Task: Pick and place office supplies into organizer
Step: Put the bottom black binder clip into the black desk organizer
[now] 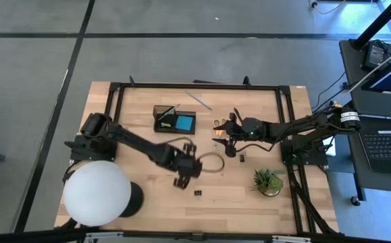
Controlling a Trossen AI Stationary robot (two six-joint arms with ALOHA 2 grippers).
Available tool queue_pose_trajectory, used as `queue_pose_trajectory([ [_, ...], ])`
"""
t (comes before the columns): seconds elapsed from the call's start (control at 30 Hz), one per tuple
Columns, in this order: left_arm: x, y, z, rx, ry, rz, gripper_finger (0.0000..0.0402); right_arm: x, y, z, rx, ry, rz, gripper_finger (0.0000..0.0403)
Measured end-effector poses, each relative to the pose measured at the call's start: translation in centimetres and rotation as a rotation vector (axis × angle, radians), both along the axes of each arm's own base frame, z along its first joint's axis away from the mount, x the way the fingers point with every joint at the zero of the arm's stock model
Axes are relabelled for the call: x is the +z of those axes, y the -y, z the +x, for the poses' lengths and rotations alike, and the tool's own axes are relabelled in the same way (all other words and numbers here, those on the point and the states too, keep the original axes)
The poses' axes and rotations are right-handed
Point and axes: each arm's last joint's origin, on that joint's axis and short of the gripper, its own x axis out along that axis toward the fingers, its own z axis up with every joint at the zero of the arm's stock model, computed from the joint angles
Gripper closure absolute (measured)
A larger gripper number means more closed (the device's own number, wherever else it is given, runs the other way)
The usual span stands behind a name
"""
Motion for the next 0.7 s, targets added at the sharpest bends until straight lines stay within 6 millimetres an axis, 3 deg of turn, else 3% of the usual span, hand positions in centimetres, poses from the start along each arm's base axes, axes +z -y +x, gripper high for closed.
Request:
queue_pose_trajectory([
  [0.13,0.4,3.1,-0.1,-0.109,0.079,-0.061,0.0279,-0.1,0.0,-0.1,0.001,-0.015,-0.002,0.017],
  [0.37,1.0,6.8,-0.2,-0.111,0.218,-0.185,0.0279,-0.1,0.0,-0.1,0.0,-0.015,0.0,0.017],
  [0.7,-2.3,9.5,0.5,-0.169,0.244,-0.125,0.0279,-0.1,0.0,-0.1,0.001,-0.017,0.0,0.017],
])
